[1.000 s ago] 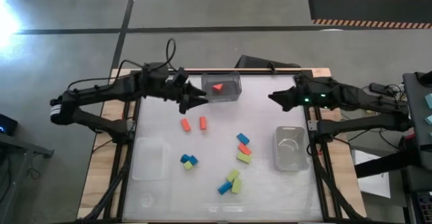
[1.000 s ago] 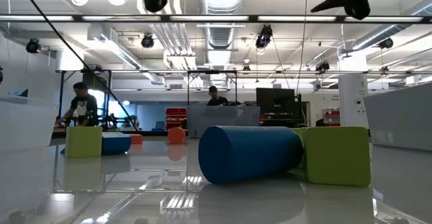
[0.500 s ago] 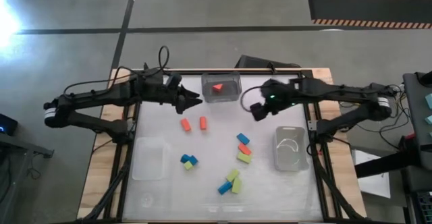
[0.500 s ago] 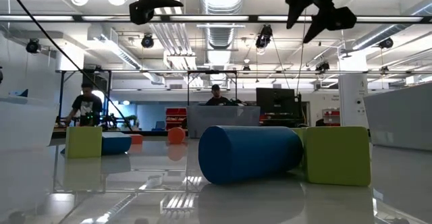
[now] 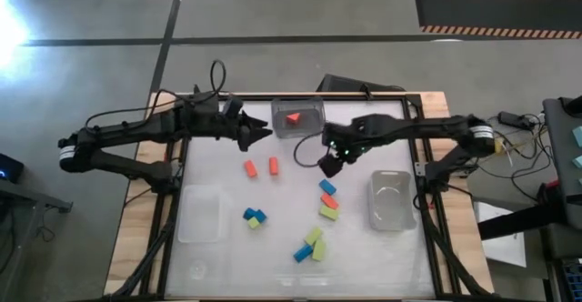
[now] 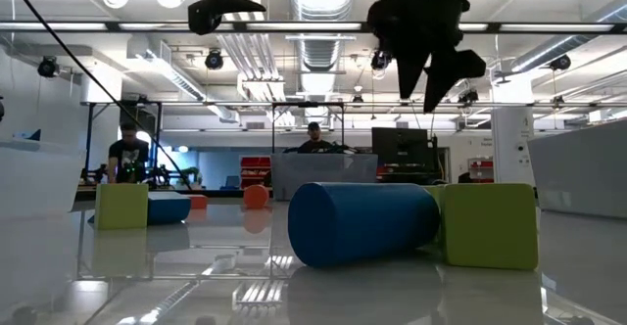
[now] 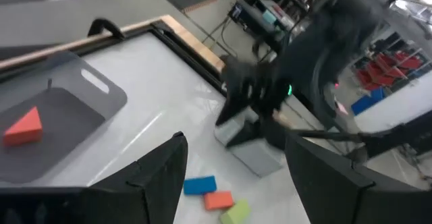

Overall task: Sort & place blocks by color
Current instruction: Put the blue block into the white bin

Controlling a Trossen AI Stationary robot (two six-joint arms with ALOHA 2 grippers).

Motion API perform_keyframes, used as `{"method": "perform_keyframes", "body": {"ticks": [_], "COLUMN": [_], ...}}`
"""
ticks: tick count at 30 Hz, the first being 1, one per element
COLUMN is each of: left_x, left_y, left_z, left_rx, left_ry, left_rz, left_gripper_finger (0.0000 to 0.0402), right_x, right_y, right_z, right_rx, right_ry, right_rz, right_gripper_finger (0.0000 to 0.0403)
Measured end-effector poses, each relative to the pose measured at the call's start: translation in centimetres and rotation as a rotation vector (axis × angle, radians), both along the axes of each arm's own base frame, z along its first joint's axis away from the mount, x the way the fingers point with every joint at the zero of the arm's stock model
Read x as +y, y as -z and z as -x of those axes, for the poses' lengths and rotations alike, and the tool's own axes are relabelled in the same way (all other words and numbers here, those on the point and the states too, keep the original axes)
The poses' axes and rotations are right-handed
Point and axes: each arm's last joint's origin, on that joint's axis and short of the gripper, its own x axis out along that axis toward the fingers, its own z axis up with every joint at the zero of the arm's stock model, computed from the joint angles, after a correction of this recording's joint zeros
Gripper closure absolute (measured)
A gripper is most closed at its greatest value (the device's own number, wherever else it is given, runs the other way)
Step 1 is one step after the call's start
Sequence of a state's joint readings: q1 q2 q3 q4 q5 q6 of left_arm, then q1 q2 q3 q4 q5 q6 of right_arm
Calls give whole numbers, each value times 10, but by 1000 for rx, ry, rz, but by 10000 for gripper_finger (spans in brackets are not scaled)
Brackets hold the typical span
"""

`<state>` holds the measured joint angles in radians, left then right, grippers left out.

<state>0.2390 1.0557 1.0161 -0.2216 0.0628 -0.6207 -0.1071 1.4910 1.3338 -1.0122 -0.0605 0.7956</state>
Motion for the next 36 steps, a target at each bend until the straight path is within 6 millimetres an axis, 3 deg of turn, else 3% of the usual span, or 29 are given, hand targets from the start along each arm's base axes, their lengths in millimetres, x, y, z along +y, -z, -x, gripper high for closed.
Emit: {"method": "perform_keyframes", "body": {"ticks": [10,20,36], "left_x": [2,2,2], "left_y": [-8,-10,-10], "left_z": [1,2,2], "left_rx": [-65,-85,-84], "left_ry": [-13,-13,-12], "left_rz": [-49,-57,-56], "left_gripper_finger": [169,169,169], "right_x": [32,39,39], "right_y": [47,88,107], "right_z": [-24,-39,-42], "right_rx": [156,249,266], "right_ry": [-101,-177,-202], "right_rz": [-13,-48,-48], "right_gripper_finger": [177,177,177]}}
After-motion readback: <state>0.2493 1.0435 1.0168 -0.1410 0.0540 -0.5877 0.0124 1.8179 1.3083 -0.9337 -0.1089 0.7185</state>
